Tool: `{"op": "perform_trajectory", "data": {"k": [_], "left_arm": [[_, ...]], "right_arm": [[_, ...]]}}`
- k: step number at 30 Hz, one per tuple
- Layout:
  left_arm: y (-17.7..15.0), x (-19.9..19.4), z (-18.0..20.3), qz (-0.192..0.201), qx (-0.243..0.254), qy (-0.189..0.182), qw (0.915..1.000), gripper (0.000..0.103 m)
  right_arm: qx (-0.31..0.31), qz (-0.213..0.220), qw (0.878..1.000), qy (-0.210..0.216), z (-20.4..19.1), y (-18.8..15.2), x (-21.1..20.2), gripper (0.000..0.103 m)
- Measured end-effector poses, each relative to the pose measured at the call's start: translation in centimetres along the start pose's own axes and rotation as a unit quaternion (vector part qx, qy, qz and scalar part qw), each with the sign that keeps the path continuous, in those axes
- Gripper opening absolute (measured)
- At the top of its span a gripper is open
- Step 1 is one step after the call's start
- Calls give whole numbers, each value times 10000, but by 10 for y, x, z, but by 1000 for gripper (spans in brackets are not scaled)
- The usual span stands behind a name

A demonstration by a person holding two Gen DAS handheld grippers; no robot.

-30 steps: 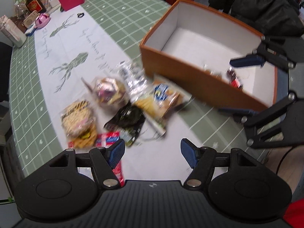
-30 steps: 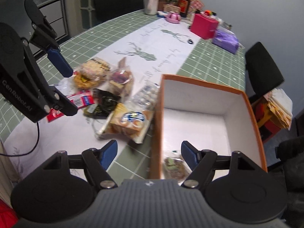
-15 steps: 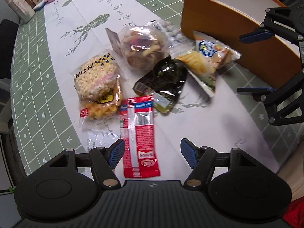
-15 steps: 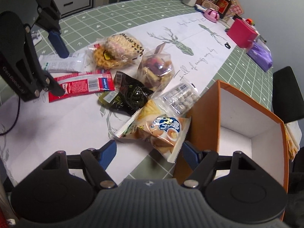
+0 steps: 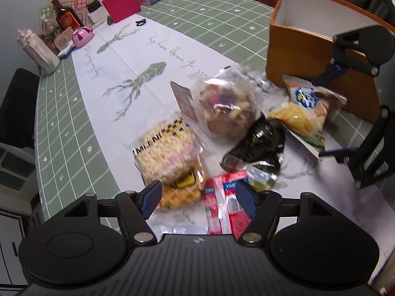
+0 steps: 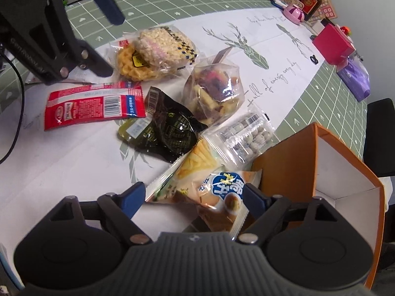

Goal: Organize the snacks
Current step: 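Withdraw both tools from the box back toward the snacks, then grasp the white puffed-snack bag with the left tool while the right tool grasps the yellow-blue chip bag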

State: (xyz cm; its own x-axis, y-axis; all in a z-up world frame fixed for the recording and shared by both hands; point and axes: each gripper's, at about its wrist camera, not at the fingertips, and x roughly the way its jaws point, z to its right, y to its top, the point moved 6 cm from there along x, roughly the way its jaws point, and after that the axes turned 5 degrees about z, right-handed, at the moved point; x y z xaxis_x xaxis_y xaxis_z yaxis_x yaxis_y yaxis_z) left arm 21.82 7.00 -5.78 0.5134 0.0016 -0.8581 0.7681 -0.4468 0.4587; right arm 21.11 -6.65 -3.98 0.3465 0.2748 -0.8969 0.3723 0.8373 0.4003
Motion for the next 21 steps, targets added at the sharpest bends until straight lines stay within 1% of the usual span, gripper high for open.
{"op": "perform_trajectory", "data": {"k": [4, 7, 12, 13, 15, 17, 21], "left_arm": [[10, 17, -5, 84, -339, -1, 9994, 84], [14, 30, -10, 108, -538, 139, 9984, 84], [14, 47, -10, 78, -450, 280, 9986, 85], [14, 50, -9, 67, -459, 301, 9985, 85], [15, 53, -10, 91, -479, 368, 9981, 88], [15, 55, -10, 84, -490, 382, 9980, 90], [15, 61, -12, 3, -436, 628, 9971, 91]], "right_arm": [[175, -154, 9997, 27, 2, 0, 13, 83], [169, -135, 9998, 26, 2, 0, 15, 84], [153, -95, 9998, 75, 0, 0, 20, 86], [139, -95, 9998, 92, -1, 0, 21, 89], [104, -110, 9998, 92, -4, -1, 23, 92], [87, -126, 9999, 78, -6, -2, 26, 93], [65, -137, 9999, 27, -7, -4, 29, 93]]}}
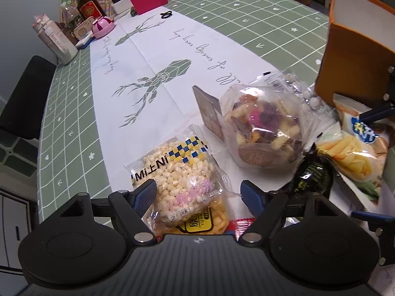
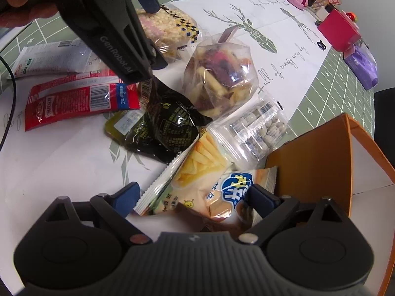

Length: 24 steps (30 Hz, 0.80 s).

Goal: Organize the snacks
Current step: 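Grasp the white puffed-snack bag with the left tool while the right tool grasps the yellow-blue chip bag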

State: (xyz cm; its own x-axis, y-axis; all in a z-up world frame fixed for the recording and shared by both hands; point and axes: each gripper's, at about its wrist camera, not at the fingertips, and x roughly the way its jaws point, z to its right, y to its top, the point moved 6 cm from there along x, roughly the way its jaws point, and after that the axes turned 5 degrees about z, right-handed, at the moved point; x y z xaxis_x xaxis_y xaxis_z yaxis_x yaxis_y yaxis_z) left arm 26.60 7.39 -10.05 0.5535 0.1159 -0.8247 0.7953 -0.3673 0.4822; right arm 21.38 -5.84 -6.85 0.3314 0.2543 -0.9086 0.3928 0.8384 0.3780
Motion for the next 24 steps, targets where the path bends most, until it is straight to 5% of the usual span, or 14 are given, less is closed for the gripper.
{"op": "perform_trajectory", "data": {"k": [5, 17, 24], "left_arm": [[-4, 1, -4, 31, -166, 132, 9998, 83], [-16, -43, 2, 203, 119, 88, 9997, 32], [-31, -77, 23, 363, 533, -94, 9979, 26]], "right_arm": [[-47, -12, 9999, -133, 1, -5, -1, 84], [-284, -103, 9994, -194, -10, -18, -20, 63], [-201, -104, 9997, 71, -19, -34, -40, 58]]}}
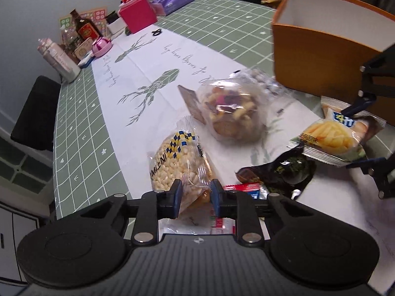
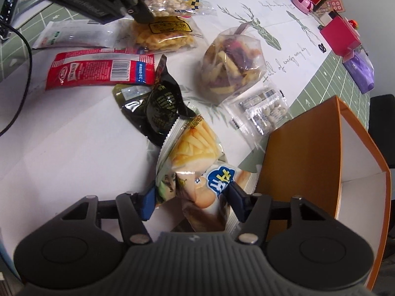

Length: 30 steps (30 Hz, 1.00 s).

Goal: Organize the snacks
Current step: 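Grasp the white puffed-snack bag with the left tool while the right tool grasps the yellow-blue chip bag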

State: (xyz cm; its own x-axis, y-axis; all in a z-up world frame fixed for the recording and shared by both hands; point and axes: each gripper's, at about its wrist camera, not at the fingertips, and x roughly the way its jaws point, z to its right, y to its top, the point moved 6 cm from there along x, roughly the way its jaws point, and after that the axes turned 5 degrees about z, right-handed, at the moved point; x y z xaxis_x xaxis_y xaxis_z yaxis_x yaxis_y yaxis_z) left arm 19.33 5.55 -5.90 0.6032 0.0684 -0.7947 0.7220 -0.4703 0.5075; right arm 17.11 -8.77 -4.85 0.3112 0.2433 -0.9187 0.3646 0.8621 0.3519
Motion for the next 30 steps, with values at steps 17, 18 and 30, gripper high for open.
{"op": "perform_trajectory", "data": {"k": [17, 18, 30], "left_arm": [[-16, -41, 77, -340, 484, -1142, 9917, 26], [-19, -40, 80, -349, 565, -1110, 9916, 26], [-34, -17, 101, 100, 1056, -467, 9933, 71]], "right_arm": [[548, -94, 9967, 587, -21, -23, -29, 57], [532, -66, 9969, 581, -23, -23, -29, 58], [554, 40, 9972, 504, -18, -24, -34, 77]]}}
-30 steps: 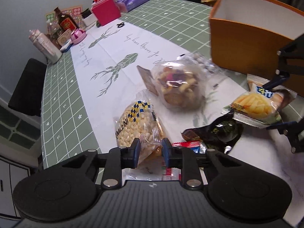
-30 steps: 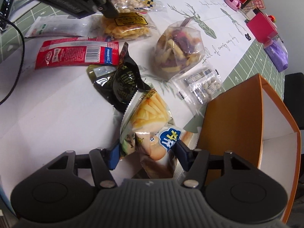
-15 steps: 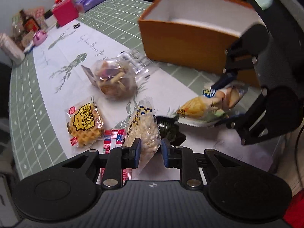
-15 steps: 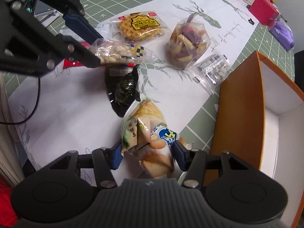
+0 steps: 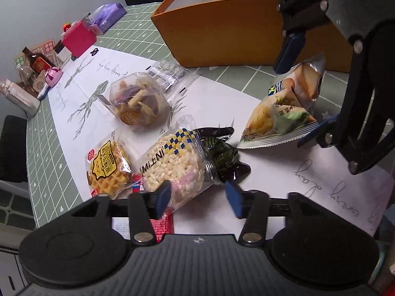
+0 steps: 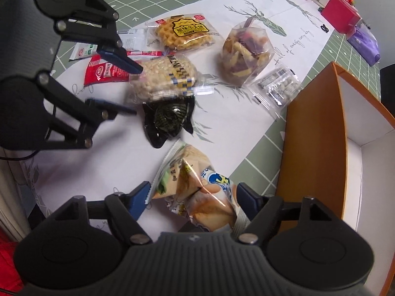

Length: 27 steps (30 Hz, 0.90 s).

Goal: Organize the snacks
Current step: 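Grasp the white puffed-snack bag with the left tool while the right tool grasps the yellow-blue chip bag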

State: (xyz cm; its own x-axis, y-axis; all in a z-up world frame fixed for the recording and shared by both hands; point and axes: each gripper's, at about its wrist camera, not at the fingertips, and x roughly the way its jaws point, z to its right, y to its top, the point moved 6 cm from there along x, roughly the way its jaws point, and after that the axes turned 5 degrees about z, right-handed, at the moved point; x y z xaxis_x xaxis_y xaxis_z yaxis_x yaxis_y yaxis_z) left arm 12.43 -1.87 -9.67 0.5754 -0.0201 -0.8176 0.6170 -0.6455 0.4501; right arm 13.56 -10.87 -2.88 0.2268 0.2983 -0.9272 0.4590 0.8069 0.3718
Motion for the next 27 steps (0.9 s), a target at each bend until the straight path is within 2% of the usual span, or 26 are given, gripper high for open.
{"op": "perform_trajectory", "data": {"k": [6, 11, 14, 16, 18, 21, 25, 27], "left_arm": [[3, 9, 8, 20, 166, 151, 9997, 83], [12, 16, 7, 150, 538, 637, 9964, 83], [13, 19, 6, 186, 730, 716, 9946, 81], [13, 20, 5, 199, 707, 646, 9952, 71], [13, 20, 3, 158, 635, 548, 9964, 49], [11, 20, 0, 146, 669, 513, 9963, 39], [11, 14, -10, 236, 515, 542, 9969, 34], [12, 10, -15, 279, 445, 536, 9972, 30]], "right_arm": [[-159, 43, 9999, -26, 1, 1, -5, 79], [-426, -96, 9990, -35, 0, -1, 1, 89], [-568, -264, 9980, -56, -4, -11, 11, 90], [-554, -339, 9978, -132, -3, -16, 18, 90], [-503, -395, 9979, -90, -4, -20, 24, 89], [-484, -459, 9977, -157, -4, -26, 32, 90], [-502, -360, 9975, -356, -2, -27, 28, 73], [-371, -309, 9985, -272, 1, -24, 23, 69]]}}
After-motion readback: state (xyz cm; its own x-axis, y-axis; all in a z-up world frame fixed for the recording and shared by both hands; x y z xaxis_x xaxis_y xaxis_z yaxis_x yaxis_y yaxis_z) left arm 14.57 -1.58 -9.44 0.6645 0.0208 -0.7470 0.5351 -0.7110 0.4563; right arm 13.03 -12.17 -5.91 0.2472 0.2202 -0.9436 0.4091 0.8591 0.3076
